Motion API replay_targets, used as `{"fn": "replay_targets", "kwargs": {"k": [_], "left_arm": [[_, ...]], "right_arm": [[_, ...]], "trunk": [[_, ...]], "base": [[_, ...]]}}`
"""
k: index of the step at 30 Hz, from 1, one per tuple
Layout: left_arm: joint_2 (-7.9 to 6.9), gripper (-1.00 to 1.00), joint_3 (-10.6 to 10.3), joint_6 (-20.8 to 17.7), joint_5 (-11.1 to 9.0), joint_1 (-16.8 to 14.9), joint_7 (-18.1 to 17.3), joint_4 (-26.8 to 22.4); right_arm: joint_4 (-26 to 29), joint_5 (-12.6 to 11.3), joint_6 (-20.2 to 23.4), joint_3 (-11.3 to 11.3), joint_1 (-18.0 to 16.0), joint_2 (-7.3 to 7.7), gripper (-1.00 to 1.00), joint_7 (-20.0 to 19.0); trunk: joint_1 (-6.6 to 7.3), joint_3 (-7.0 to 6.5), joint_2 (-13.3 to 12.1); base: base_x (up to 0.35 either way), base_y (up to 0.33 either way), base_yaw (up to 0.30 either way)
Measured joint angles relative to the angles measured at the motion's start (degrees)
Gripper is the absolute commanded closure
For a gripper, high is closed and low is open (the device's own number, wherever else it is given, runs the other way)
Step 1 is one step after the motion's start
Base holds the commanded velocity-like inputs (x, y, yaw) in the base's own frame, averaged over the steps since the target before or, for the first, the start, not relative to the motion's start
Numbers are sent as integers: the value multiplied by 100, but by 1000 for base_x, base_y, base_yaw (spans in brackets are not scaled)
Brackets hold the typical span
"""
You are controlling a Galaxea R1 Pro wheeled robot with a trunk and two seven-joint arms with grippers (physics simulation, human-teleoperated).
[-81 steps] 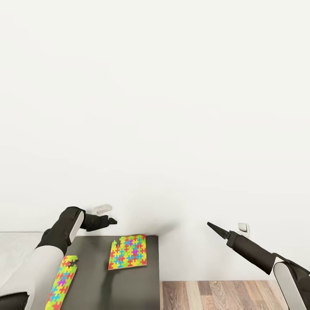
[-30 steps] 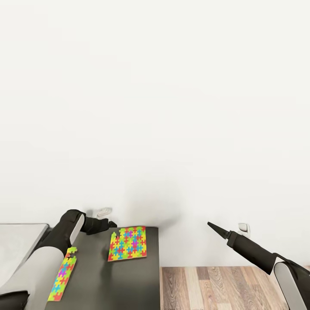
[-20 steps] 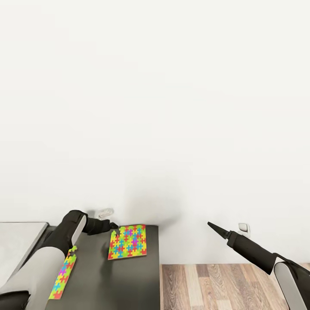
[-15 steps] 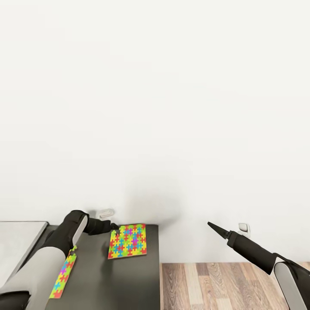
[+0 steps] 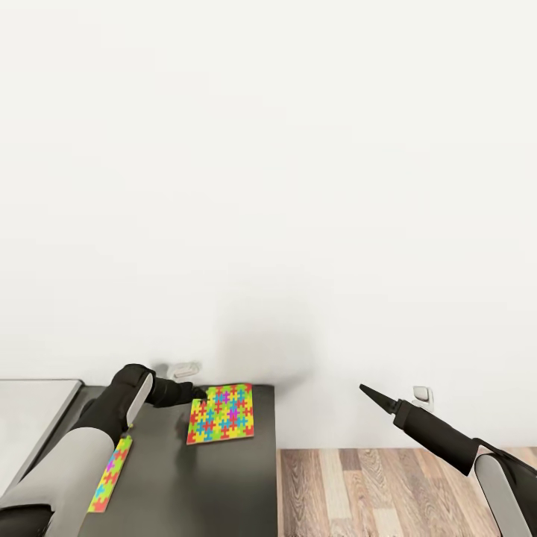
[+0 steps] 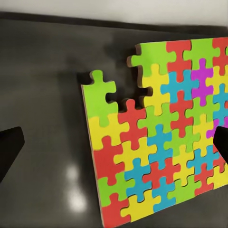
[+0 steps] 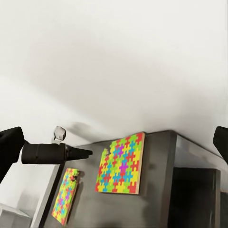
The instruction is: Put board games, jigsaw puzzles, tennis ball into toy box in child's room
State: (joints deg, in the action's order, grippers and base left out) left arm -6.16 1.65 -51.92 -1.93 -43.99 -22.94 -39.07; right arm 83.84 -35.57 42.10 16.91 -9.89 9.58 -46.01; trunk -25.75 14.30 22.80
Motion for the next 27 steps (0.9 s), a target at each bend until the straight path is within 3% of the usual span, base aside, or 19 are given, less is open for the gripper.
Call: {"fn": "replay_targets", "kwargs": {"k": [27], "left_arm": [[-58, -100, 70, 128, -53, 0, -90, 9]], "right_arm": [[0, 0, -5, 0, 0, 0, -100, -7]], "trunk": [[0, 254, 0]], "base": [[0, 0, 0]]}}
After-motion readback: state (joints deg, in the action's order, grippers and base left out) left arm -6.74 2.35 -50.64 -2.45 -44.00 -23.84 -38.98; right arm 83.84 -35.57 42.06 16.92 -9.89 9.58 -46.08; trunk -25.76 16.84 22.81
